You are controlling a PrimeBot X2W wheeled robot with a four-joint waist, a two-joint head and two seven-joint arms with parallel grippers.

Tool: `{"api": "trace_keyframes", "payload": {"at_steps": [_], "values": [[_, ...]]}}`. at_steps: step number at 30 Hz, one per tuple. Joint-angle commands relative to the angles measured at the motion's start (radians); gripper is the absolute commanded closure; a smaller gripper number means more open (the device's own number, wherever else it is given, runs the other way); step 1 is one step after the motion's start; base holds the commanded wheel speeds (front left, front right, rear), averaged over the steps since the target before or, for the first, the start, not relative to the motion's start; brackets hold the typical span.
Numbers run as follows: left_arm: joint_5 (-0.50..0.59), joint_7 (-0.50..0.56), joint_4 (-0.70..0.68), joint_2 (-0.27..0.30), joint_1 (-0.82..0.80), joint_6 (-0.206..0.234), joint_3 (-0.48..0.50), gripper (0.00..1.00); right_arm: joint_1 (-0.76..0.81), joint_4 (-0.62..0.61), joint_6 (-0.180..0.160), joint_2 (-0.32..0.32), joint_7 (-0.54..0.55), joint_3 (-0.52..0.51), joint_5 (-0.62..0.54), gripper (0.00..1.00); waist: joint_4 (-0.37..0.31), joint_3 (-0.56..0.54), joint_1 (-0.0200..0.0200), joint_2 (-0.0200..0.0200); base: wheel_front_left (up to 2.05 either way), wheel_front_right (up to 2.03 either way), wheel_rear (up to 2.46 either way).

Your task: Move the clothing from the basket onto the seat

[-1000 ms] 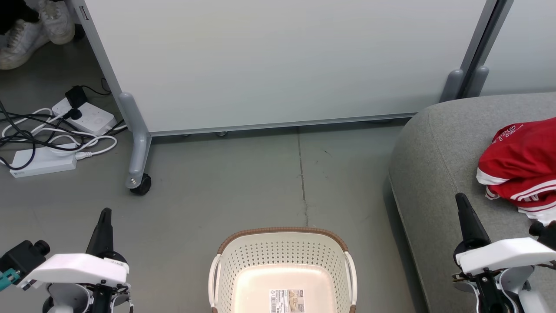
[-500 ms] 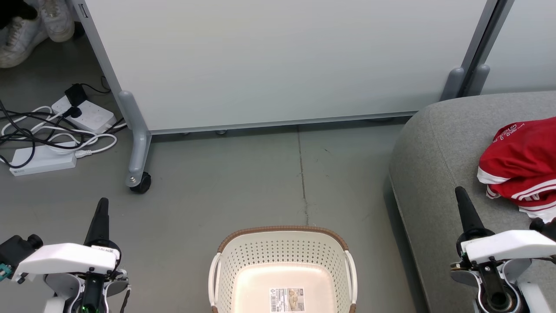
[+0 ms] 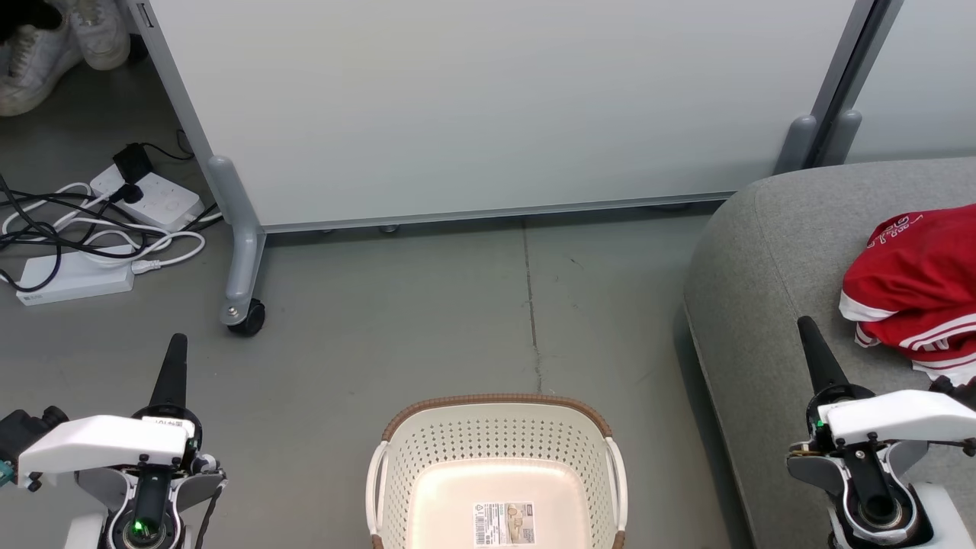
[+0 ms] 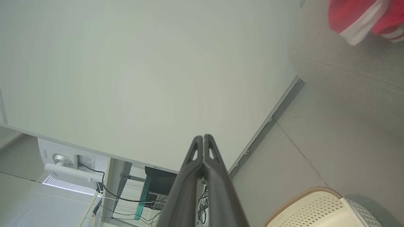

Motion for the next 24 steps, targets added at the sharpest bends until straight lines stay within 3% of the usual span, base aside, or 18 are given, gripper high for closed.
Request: {"api": "trace_keyframes", "payload": {"at_steps": [1,24], "values": [[-0.021,0.006,0.002,0.002,-0.033,-0.012,0.014,1.00,-0.027,0.003,0.002,-0.009,0.005,-0.003,0.029,1.00,0.000,0.001,0.0000,0.0000,0.00,0.00,0.00],[-0.179,0.065,0.054,-0.033,-0.090,-0.053,0.077,1.00,-0.083,0.072,0.002,-0.010,0.015,-0.004,0.223,1.00,0.001,0.009,0.0000,0.0000,0.00,0.00,0.00]]}}
